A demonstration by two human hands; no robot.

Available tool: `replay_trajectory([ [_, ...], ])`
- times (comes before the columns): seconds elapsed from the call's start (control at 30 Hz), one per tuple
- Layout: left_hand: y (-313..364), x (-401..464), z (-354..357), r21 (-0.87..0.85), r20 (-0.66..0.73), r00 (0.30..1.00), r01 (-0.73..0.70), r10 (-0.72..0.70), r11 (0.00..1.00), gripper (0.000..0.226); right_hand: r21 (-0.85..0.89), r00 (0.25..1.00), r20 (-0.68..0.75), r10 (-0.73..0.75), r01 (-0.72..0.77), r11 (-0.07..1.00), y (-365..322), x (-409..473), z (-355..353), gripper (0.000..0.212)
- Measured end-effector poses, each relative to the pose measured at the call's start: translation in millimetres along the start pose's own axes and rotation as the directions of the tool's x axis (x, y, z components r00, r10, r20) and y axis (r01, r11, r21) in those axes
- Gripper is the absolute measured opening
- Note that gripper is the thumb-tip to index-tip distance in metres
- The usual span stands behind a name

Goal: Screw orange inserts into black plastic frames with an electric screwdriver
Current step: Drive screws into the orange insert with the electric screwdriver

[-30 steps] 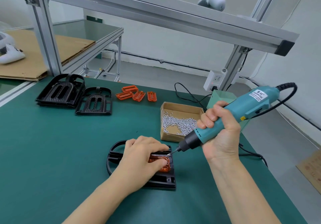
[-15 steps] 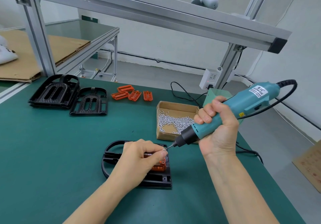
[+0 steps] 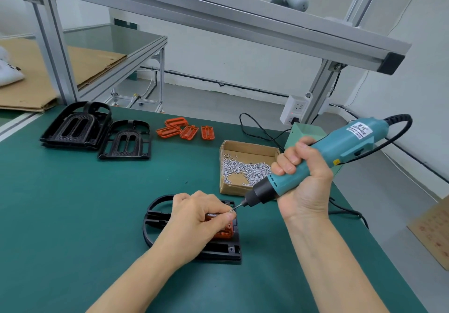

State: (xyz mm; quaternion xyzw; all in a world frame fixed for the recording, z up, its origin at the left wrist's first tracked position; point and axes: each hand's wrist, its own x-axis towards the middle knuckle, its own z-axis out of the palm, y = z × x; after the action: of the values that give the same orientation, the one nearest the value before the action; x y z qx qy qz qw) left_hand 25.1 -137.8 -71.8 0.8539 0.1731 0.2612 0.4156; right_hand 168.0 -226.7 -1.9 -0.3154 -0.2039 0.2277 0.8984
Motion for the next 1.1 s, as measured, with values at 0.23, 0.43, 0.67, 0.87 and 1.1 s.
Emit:
replay_trajectory([
  [0.23, -10, -10, -14, 0.362, 0.161, 0.986, -0.027, -0.034, 0.932, 0.066, -0.148, 0.997, 0.072, 0.026, -0.015, 0.989, 5, 6, -3, 0.018],
  [0.43, -16, -13, -6, 0.532, 0.267, 0.964, -0.161, 0.016, 0.831, 0.054, -0.298, 0.987, 0.148, 0.067, -0.020, 0.954, 19, 3, -6, 0.020],
  [0.67, -19, -12, -4, 0.546, 0.269, 0.962, -0.189, 0.043, 0.816, 0.054, -0.340, 0.978, 0.191, 0.085, -0.016, 0.940, 24, 0, -1, 0.020],
  [0.87, -18, -13, -4, 0.543, 0.269, 0.963, -0.180, 0.033, 0.820, 0.051, -0.378, 0.971, 0.208, 0.114, -0.028, 0.925, 27, -1, 2, 0.015],
  [1.1, -19, -13, -3, 0.519, 0.265, 0.964, -0.161, 0.021, 0.839, 0.050, -0.438, 0.910, 0.353, 0.218, -0.045, 0.898, 31, 0, 8, 0.019],
])
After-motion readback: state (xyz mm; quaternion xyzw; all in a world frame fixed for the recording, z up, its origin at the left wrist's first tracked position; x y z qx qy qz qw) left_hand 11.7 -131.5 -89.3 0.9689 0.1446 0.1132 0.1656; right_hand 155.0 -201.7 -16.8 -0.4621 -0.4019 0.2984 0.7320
